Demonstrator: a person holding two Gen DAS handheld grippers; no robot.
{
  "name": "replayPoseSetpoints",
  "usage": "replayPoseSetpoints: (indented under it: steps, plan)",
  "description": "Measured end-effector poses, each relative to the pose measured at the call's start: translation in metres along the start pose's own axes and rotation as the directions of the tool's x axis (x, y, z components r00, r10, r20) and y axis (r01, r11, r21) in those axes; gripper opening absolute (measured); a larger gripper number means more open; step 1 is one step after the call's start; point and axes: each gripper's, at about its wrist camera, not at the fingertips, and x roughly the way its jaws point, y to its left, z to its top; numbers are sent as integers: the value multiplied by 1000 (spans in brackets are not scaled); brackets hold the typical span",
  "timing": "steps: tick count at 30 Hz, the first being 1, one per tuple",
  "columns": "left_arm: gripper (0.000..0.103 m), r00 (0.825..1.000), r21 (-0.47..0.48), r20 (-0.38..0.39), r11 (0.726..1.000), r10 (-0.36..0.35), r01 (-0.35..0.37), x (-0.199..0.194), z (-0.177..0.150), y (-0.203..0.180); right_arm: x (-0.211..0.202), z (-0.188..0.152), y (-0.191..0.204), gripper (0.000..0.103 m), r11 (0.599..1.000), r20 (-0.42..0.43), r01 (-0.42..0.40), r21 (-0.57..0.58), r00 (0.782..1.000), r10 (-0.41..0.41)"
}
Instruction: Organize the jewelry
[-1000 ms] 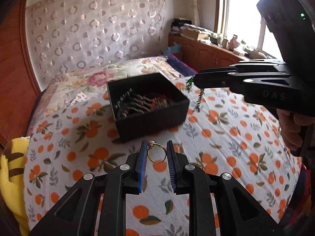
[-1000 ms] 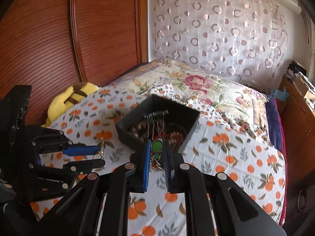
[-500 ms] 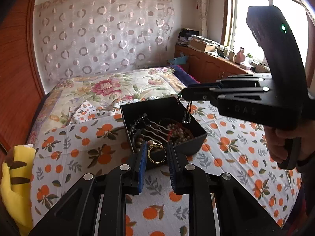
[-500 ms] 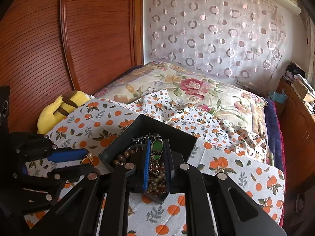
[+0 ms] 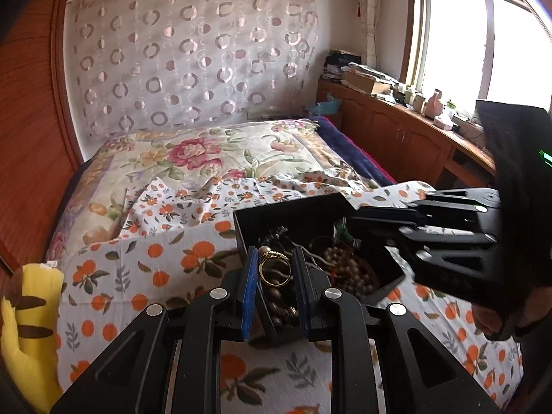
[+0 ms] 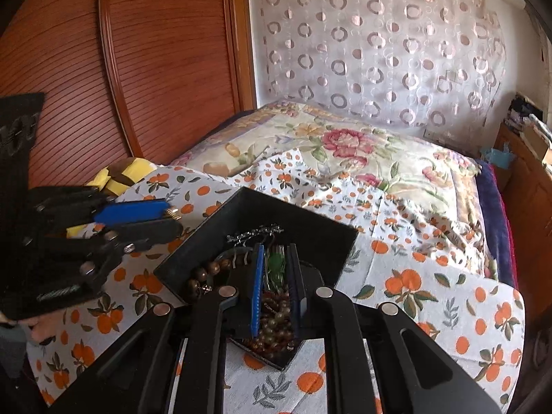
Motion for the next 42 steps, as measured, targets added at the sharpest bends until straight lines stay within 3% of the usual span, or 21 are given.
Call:
replayPoseSetpoints:
  steps: [14, 17, 20, 22, 24, 26, 28, 30, 33, 36, 38, 42]
  plan:
    - [19, 1000, -9, -24, 1000, 20, -20, 37, 21, 2, -18, -13, -9, 17, 1000, 37, 11, 2, 999, -11]
    - [21, 999, -14, -31, 999, 29, -29, 39, 22, 3, -22, -17, -12, 17, 999, 45, 43, 21, 998, -44]
    - [34, 999, -17, -29, 999, 35, -36, 35, 20, 3, -28, -22, -14, 17, 998, 54, 54, 40, 997, -56]
    - [36, 999, -17, -23, 999, 40, -41, 30, 17, 2, -31, -26, -15, 17, 997, 57, 60, 47, 996, -63]
    - [51, 999, -19, -21, 999, 46, -46, 24, 13, 2, -36, -31, -13, 17, 996, 59, 68, 57, 996, -72]
    - [60, 999, -15, -15, 999, 52, -52, 15, 6, 0, -41, -34, -11, 17, 994, 62, 81, 67, 994, -85]
    - [67, 997, -16, -22, 998, 68, -68, 7, -3, -1, -48, -39, -8, 27, 991, 69, 109, 83, 991, -115]
    - [75, 996, -17, -20, 996, 82, -82, -1, -10, -1, -54, -43, -6, 44, 987, 78, 124, 100, 988, -133]
    - [89, 995, -19, -5, 994, 104, -104, -19, -20, -1, -62, -50, 0, 53, 983, 85, 144, 118, 984, -154]
    - [93, 990, -24, 6, 989, 143, -143, -38, -31, -3, -74, -56, 8, 77, 976, 100, 175, 132, 977, -189]
    - [94, 987, -33, 19, 987, 157, -156, -53, -38, -5, -84, -59, 14, 88, 972, 116, 184, 147, 972, -202]
    - [95, 981, -57, 50, 981, 187, -185, -81, -52, -10, -109, -67, 27, 98, 968, 157, 188, 166, 964, -214]
